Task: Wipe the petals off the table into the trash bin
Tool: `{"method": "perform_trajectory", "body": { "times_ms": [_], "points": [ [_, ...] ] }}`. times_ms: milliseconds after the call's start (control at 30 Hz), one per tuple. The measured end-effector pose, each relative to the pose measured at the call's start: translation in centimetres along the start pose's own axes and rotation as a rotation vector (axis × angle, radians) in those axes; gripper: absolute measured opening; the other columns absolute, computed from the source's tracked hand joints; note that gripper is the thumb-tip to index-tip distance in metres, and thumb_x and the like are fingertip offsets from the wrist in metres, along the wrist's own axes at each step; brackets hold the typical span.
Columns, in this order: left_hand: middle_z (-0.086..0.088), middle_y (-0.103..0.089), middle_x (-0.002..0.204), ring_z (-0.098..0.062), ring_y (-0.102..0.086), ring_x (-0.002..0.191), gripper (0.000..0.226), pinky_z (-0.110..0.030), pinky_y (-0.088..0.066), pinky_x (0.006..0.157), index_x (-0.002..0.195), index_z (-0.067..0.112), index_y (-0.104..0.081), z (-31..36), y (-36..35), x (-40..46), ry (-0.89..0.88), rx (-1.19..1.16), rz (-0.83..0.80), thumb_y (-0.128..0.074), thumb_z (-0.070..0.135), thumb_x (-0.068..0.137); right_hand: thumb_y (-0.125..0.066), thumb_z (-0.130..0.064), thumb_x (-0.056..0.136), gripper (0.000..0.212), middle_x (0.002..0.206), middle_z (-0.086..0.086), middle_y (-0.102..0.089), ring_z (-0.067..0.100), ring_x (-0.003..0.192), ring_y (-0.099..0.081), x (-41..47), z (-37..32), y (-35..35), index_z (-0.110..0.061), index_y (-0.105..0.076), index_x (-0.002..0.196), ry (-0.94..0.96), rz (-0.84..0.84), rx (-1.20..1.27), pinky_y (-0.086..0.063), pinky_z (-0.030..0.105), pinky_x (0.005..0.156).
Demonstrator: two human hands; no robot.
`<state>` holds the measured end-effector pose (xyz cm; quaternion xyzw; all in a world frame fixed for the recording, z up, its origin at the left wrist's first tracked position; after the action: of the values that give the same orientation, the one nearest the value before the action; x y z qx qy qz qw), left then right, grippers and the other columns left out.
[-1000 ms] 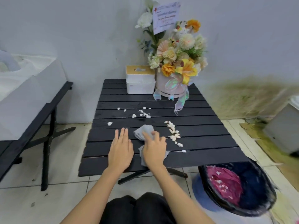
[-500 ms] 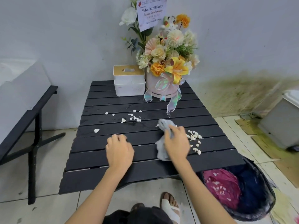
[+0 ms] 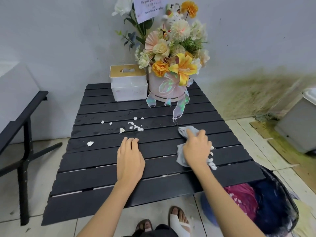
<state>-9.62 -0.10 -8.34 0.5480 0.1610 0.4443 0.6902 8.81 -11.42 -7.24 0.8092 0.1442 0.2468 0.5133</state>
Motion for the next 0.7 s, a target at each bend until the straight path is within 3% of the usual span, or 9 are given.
{"method": "perform_trajectory", "body": {
  "times_ms": [67, 133, 200, 267, 333, 400, 533, 600, 700],
  "points": [
    [-0.013, -0.06, 0.113, -0.035, -0.049, 0.121, 0.037, -0.043, -0.046, 0.092, 0.112, 0.002, -0.056, 0.3, -0.1, 0.0, -0.014, 0.031, -0.006, -0.053, -0.004, 0.076, -0.048, 0.002, 0.079, 0.033, 0.104, 0.022, -0.05, 0.037, 0.088, -0.051, 0.2, 1.1, 0.8, -0.009, -0.062, 0.107, -0.033, -0.002, 0.009, -0.027, 0.035, 0.071],
    [-0.013, -0.061, 0.112, -0.035, -0.05, 0.12, 0.037, -0.043, -0.046, 0.091, 0.111, 0.001, -0.056, 0.4, -0.1, 0.0, -0.017, 0.037, -0.009, -0.054, -0.005, 0.075, -0.048, 0.002, 0.078, 0.033, 0.099, 0.022, -0.052, 0.038, 0.083, -0.053, -0.2, -0.2, 1.8, -0.01, -0.064, 0.105, -0.032, 0.047, 0.059, -0.034, 0.037, 0.069],
    [-0.014, -0.061, 0.113, -0.035, -0.05, 0.12, 0.037, -0.043, -0.045, 0.092, 0.111, 0.001, -0.057, 0.2, -0.1, 0.0, -0.008, 0.028, -0.004, -0.054, -0.006, 0.075, -0.051, -0.003, 0.068, 0.031, 0.083, 0.019, -0.056, 0.036, 0.066, -0.056, -2.3, -3.3, 2.7, -0.013, -0.068, 0.093, 0.036, 0.142, 0.089, -0.043, 0.037, 0.057],
    [-0.015, -0.061, 0.114, -0.036, -0.049, 0.121, 0.037, -0.045, -0.044, 0.093, 0.112, 0.0, -0.057, 0.0, -0.1, 0.0, 0.002, 0.0, -0.005, -0.053, -0.006, 0.076, -0.053, -0.014, 0.059, 0.033, 0.08, 0.011, -0.061, 0.03, 0.061, -0.056, -5.2, -5.8, 1.6, -0.022, -0.068, 0.087, 0.123, 0.094, 0.041, -0.044, 0.031, 0.054],
    [-0.016, -0.061, 0.115, -0.036, -0.048, 0.121, 0.037, -0.046, -0.043, 0.093, 0.113, -0.001, -0.057, 0.1, 0.0, 0.0, -0.018, -0.023, 0.007, -0.052, -0.008, 0.077, -0.062, -0.019, 0.054, 0.042, 0.098, 0.006, -0.068, 0.026, 0.071, -0.06, -7.7, -6.6, -0.1, -0.026, -0.068, 0.096, 0.205, -0.008, 0.013, -0.048, 0.029, 0.061],
    [-0.015, -0.061, 0.116, -0.035, -0.048, 0.123, 0.037, -0.046, -0.043, 0.094, 0.114, 0.0, -0.057, 0.5, 0.2, -0.1, -0.066, -0.039, 0.012, -0.05, -0.007, 0.078, -0.057, -0.017, 0.062, 0.044, 0.115, 0.002, -0.067, 0.025, 0.085, -0.065, -8.3, -5.5, -0.5, -0.026, -0.068, 0.104, 0.249, -0.038, 0.038, -0.053, 0.029, 0.07],
    [-0.012, -0.063, 0.116, -0.03, -0.051, 0.121, 0.043, -0.043, -0.042, 0.097, 0.114, 0.004, -0.058, 1.7, 0.5, -0.5, -0.204, -0.015, -0.003, -0.029, 0.012, 0.084, -0.045, -0.012, 0.061, 0.049, 0.119, 0.009, -0.066, 0.033, 0.105, -0.065, -6.1, -0.5, 0.4, -0.018, -0.07, 0.104, 0.24, -0.016, -0.022, -0.054, 0.041, 0.082],
    [-0.012, -0.064, 0.117, -0.03, -0.053, 0.12, 0.051, -0.044, -0.043, 0.097, 0.114, 0.004, -0.059, 1.9, 0.5, -0.4, -0.235, -0.006, -0.017, -0.021, 0.018, 0.083, -0.035, -0.012, 0.066, 0.052, 0.12, 0.013, -0.065, 0.038, 0.11, -0.061, -4.3, 2.3, 1.1, -0.014, -0.07, 0.105, 0.184, -0.025, -0.042, -0.05, 0.049, 0.088],
    [-0.012, -0.065, 0.117, -0.029, -0.057, 0.116, 0.054, -0.043, -0.045, 0.096, 0.111, 0.005, -0.062, 1.9, 0.0, -0.3, -0.239, 0.006, -0.062, -0.019, 0.021, 0.081, -0.027, -0.01, 0.074, 0.058, 0.138, 0.016, -0.05, 0.038, 0.13, -0.043, -2.8, 5.5, 1.9, -0.006, -0.061, 0.121, 0.086, -0.046, 0.048, -0.032, 0.044, 0.109]
  ]
}}
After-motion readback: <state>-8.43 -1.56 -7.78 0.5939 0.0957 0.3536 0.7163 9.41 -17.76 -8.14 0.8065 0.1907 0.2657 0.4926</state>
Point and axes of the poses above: each hand's wrist, its own x-axis towards the middle knuckle, its own y-axis out of the back of the hand, z = x × y, the point moved 6 cm from there along x, towards the middle knuckle
